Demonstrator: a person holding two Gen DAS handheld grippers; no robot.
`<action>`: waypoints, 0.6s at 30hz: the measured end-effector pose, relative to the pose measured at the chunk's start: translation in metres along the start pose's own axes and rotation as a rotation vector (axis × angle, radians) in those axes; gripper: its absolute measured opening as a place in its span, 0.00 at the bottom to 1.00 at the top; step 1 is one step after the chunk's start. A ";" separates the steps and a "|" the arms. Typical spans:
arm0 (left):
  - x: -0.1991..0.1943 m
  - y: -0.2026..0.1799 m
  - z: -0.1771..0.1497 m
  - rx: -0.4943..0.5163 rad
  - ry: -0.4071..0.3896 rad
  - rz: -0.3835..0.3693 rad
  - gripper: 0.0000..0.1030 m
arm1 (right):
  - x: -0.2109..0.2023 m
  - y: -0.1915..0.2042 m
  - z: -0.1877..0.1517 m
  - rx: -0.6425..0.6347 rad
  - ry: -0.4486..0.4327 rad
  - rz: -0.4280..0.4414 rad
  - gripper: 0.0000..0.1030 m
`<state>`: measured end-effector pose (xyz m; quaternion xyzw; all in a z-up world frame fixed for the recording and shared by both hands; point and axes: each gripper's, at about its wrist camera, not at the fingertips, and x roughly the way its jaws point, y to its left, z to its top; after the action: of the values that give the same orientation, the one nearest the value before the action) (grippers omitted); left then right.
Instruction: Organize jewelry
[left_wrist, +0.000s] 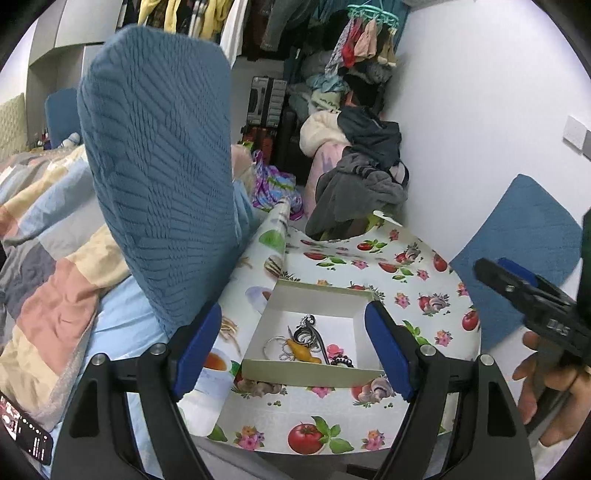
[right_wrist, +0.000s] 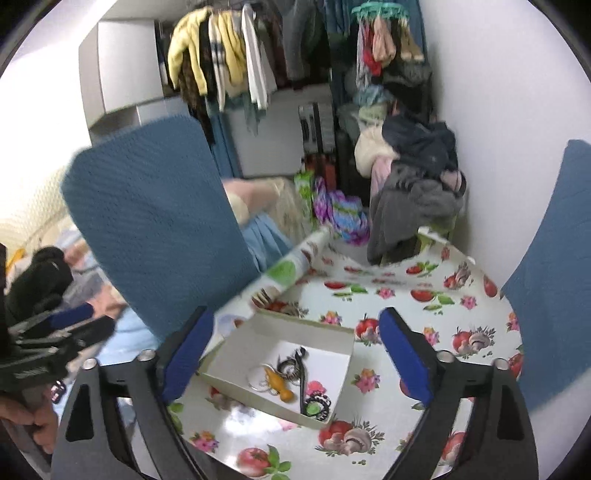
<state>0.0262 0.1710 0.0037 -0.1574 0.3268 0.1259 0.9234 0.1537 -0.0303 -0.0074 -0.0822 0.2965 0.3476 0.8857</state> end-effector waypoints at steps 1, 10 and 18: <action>-0.001 -0.002 -0.001 0.006 -0.003 0.002 0.78 | -0.009 0.001 -0.002 0.008 -0.020 -0.009 1.00; -0.019 -0.017 -0.014 0.035 -0.034 0.006 0.78 | -0.056 -0.004 -0.031 0.118 -0.082 -0.017 1.00; -0.021 -0.023 -0.031 0.050 -0.021 0.015 0.79 | -0.070 0.010 -0.067 0.069 -0.098 -0.102 1.00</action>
<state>0.0004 0.1354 -0.0013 -0.1306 0.3210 0.1265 0.9295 0.0747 -0.0868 -0.0205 -0.0495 0.2600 0.2954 0.9180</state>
